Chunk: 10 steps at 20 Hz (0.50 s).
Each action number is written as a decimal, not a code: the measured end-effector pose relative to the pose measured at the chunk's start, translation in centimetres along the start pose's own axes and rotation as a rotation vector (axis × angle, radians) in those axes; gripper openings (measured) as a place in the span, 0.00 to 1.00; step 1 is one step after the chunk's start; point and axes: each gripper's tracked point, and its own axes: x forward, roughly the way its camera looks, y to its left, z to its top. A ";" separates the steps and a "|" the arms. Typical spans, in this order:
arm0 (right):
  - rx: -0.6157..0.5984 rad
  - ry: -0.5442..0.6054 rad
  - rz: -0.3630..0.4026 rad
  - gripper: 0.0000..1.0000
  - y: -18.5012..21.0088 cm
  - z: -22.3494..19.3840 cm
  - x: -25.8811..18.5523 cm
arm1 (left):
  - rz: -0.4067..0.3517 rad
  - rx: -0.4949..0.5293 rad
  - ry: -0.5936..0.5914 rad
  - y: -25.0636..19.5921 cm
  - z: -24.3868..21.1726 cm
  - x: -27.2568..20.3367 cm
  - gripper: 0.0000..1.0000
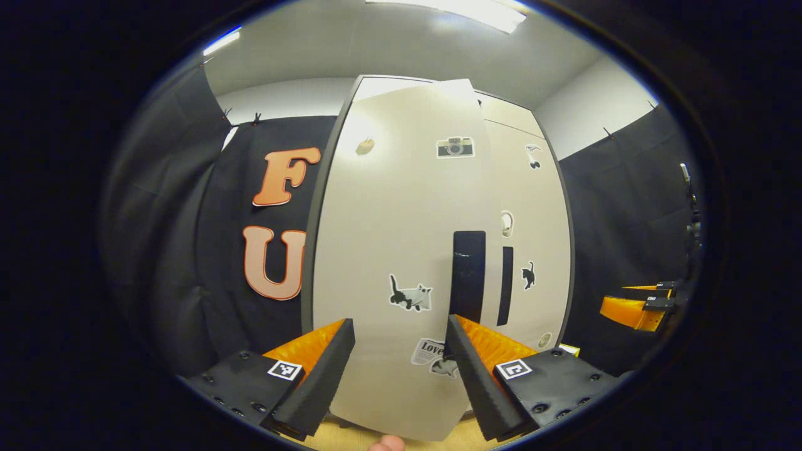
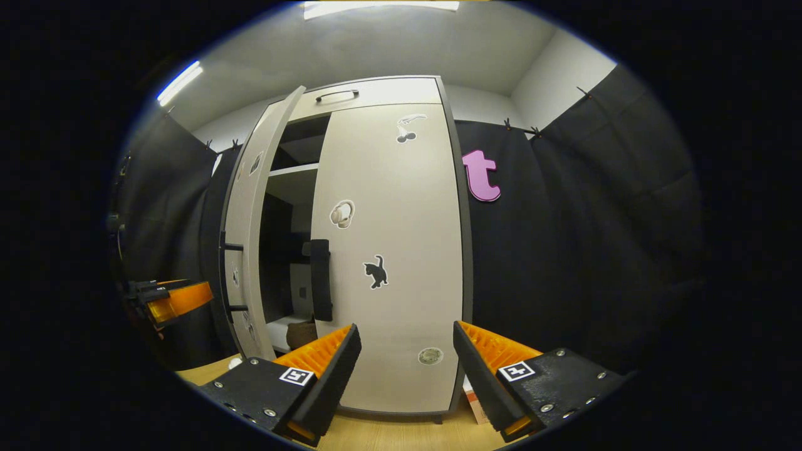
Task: Grab one shoe with the right hand and put it into the shoe cabinet, grab the other shoe with the left hand and put it into the shoe cabinet; then close the right door with the right hand and the left door with the left hand.
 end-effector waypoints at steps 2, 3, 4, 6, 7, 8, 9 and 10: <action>-0.003 0.004 -0.006 0.91 -0.3 -0.2 -0.2 | 0.000 0.006 0.014 -0.4 -0.6 0.9 0.96; -0.001 0.006 -0.005 0.92 -0.3 -0.4 -0.2 | 0.005 0.007 0.011 -0.3 -0.6 1.5 0.97; 0.001 0.009 -0.006 0.92 -0.5 -0.5 -0.3 | 0.011 0.005 0.020 -0.2 -0.8 2.0 0.94; 0.003 0.015 -0.010 0.91 -0.7 -0.9 -0.3 | -0.005 -0.019 0.025 -0.7 -1.2 3.3 0.96; 0.002 0.017 -0.012 0.92 -0.8 -1.0 -0.2 | -0.013 -0.031 0.034 -1.0 -1.5 3.7 0.96; 0.000 0.017 -0.012 0.92 -0.9 -0.9 -0.3 | -0.018 -0.034 0.043 -1.1 -1.7 4.2 0.96; -0.003 0.018 -0.011 0.92 -0.9 -0.9 -0.1 | -0.022 -0.027 0.047 -1.2 -1.7 4.9 0.96; -0.007 0.018 -0.008 0.92 -0.9 -0.9 -0.1 | -0.022 -0.014 0.048 -1.4 -1.7 5.5 0.96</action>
